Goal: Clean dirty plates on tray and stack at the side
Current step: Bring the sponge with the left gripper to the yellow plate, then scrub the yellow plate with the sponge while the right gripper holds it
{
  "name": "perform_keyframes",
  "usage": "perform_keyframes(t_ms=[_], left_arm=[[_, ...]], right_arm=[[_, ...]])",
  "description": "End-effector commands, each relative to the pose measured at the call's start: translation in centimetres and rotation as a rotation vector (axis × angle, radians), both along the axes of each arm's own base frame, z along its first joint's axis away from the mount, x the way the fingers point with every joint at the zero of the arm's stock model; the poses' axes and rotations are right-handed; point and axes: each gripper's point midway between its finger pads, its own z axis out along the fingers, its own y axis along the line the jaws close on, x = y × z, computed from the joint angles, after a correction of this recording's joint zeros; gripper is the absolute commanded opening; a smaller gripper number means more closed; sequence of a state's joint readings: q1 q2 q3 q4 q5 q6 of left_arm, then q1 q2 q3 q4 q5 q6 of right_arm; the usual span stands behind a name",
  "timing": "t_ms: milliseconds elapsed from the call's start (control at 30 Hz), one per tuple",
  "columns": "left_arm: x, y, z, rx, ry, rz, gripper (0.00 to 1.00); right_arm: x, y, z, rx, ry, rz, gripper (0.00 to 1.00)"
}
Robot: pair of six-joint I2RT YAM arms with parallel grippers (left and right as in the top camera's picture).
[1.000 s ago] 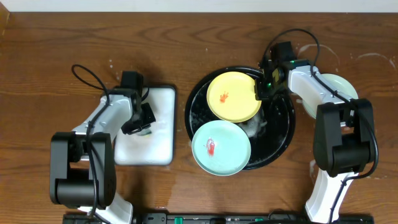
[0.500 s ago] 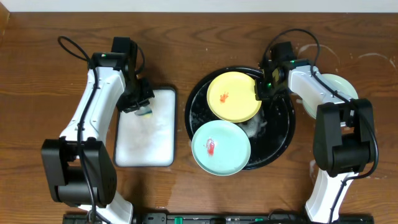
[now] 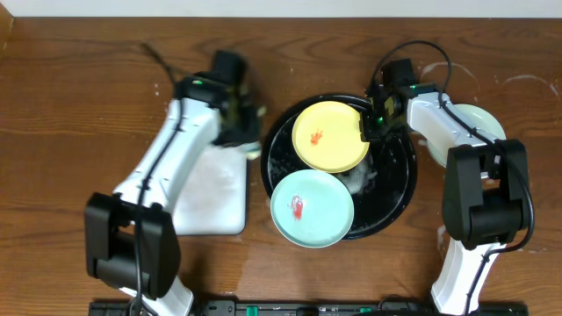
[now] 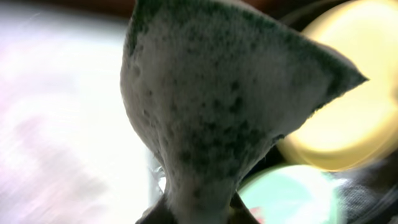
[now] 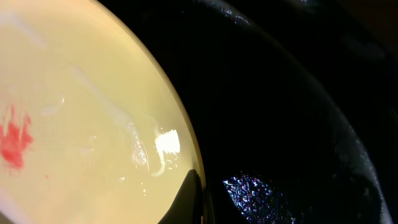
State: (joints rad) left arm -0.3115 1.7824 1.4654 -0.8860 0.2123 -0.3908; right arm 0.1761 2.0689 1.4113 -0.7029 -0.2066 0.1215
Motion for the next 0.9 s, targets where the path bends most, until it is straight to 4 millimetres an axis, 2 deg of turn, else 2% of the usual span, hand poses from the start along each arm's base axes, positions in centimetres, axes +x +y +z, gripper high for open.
perform_keyframes(t_ms=[0, 100, 200, 367, 533, 667, 733, 800, 867], left_arm=[[1.4, -6.6, 2.3, -0.089, -0.136, -0.121, 0.07], [2.3, -10.3, 2.6, -0.151, -0.2, -0.136, 0.07], [3.2, -13.2, 1.6, -0.21, -0.219, -0.134, 0.07], [3.5, -16.9, -2.5, -0.36, -0.101, -0.115, 0.07], [3.3, -18.8, -7.4, -0.445, 0.029, -0.074, 0.08], [2.7, -18.8, -11.3, -0.43, 0.119, -0.028, 0.07], [2.0, -18.1, -13.0, -0.392, 0.161, -0.015, 0.08], [1.3, -16.1, -14.7, -0.291, 0.191, 0.012, 0.07], [1.0, -12.3, -16.2, -0.102, 0.192, 0.064, 0.07]], right_arm=[[-0.5, 0.0, -0.5, -0.026, 0.02, 0.009, 0.01], [-0.7, 0.1, -0.5, -0.027, 0.023, 0.013, 0.01], [-0.9, 0.2, -0.6, -0.028, 0.031, 0.015, 0.01], [-1.1, 0.1, -0.6, -0.031, 0.042, 0.016, 0.01], [-1.1, 0.1, -0.6, -0.031, 0.043, 0.016, 0.01], [-1.2, 0.1, -0.6, -0.031, 0.046, 0.016, 0.01], [-1.2, 0.1, -0.6, -0.031, 0.046, 0.016, 0.01], [-1.3, 0.1, -0.6, -0.031, 0.047, 0.016, 0.01], [-1.3, 0.1, -0.6, -0.032, 0.051, 0.016, 0.01]])
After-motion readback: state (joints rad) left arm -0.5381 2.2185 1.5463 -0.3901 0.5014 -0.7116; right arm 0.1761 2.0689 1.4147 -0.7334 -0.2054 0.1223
